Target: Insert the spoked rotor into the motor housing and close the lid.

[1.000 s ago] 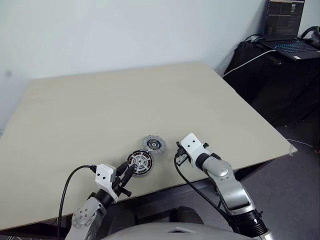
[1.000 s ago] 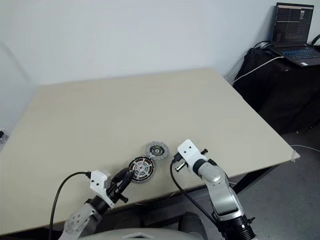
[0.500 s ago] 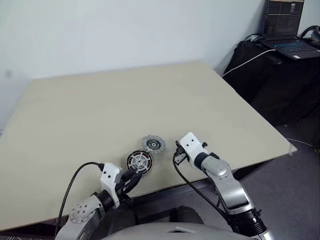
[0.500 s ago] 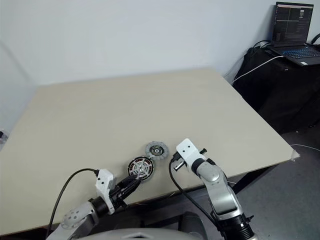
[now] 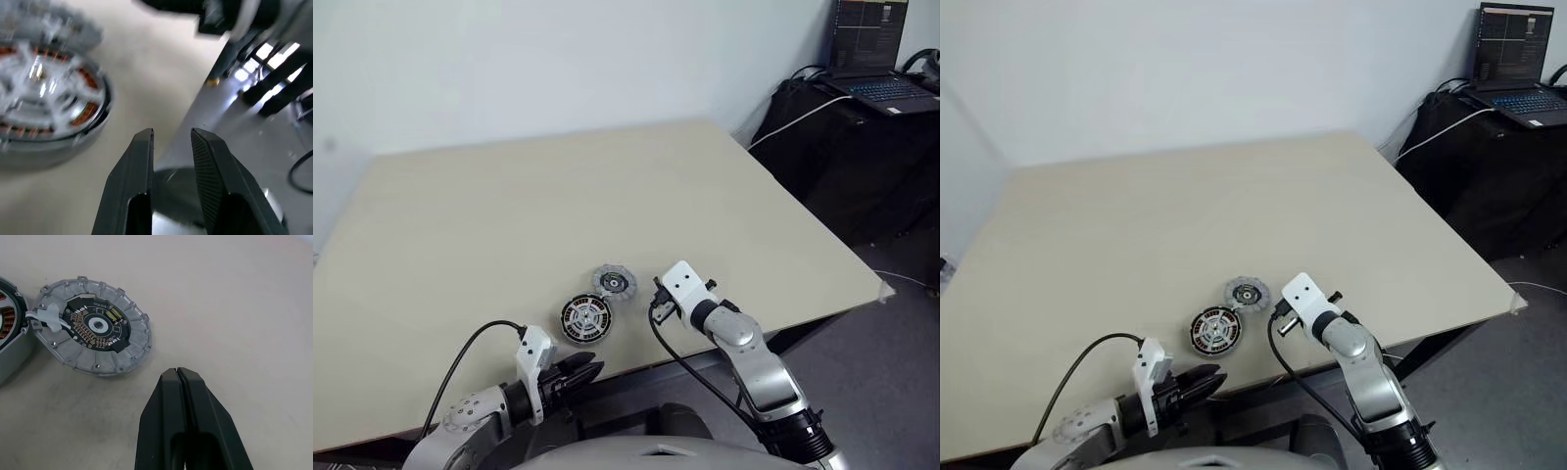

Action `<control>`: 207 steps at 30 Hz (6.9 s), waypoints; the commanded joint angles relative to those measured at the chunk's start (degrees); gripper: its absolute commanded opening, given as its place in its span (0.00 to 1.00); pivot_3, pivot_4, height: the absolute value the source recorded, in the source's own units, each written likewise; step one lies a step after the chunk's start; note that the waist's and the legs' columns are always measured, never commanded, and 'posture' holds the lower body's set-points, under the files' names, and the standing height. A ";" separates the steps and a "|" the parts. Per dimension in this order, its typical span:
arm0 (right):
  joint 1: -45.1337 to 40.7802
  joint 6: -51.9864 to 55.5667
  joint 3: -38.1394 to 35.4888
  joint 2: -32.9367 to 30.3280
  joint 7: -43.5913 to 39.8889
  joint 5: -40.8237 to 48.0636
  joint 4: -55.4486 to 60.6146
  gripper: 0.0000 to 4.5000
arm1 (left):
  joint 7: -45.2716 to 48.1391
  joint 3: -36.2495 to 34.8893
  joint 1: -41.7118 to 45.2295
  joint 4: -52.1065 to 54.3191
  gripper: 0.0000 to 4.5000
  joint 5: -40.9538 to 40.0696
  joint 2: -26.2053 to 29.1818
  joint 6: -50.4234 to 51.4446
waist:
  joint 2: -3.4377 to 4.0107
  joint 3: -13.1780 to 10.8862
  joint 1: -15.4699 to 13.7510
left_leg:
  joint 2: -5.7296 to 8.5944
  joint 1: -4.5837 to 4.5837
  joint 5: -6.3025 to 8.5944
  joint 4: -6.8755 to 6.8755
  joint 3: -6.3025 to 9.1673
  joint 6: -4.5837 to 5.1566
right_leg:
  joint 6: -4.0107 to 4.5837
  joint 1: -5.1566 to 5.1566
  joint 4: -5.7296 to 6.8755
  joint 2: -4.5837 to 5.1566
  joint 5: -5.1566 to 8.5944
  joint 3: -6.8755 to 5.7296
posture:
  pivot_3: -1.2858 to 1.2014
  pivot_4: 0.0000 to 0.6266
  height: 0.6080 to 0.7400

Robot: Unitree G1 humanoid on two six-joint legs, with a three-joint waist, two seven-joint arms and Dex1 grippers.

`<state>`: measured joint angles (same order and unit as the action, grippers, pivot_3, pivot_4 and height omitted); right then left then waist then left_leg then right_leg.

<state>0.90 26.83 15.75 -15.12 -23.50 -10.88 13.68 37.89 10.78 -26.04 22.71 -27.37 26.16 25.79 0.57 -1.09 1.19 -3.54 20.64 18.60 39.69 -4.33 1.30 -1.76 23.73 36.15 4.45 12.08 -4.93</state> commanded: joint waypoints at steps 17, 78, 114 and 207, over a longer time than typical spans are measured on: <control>-0.35 -0.12 0.01 0.40 1.94 0.54 2.17 0.01 | -10.88 -4.31 5.86 -6.31 0.27 8.39 -6.25 -4.07 | -0.03 -0.01 -0.12 | 0.01 0.00 -0.02 0.00 0.01 -0.03 | -0.02 -0.04 0.02 0.00 -0.02 0.03 | 0.52 0.00 1.00; 1.20 20.70 -14.12 8.10 3.52 24.73 4.02 0.42 | -27.16 -9.92 5.98 -12.63 0.27 25.94 -14.02 -25.20 | -0.12 0.00 -0.44 | 0.03 0.06 0.00 -0.05 0.17 -0.09 | 0.11 0.05 -0.03 -0.07 -0.04 0.00 | 0.52 0.00 1.00; -7.08 22.99 -10.46 7.79 4.64 27.29 -8.91 0.01 | -25.36 -9.69 4.71 -12.22 0.27 25.70 -16.25 -25.46 | -0.08 -0.01 0.09 | 0.04 0.07 0.00 -0.09 0.18 -0.09 | 0.11 0.04 -0.03 -0.08 -0.04 0.01 | 0.52 0.00 1.00; -9.18 -31.52 1.02 8.22 -2.91 10.28 -34.27 0.01 | -14.44 -7.79 0.77 -15.73 0.27 19.60 -14.06 -31.17 | -0.05 -0.02 0.38 | 0.02 0.02 0.00 -0.14 0.09 -0.09 | 0.11 0.05 -0.02 -0.11 -0.04 0.06 | 0.52 0.00 1.00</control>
<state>-6.78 0.88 15.81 -6.66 -27.51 2.31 -19.60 23.69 3.02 -25.63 6.39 -7.41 12.46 -4.32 0.52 -1.11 1.58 -3.51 20.65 18.60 39.55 -4.25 1.21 -1.64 23.78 36.13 4.34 12.04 -4.86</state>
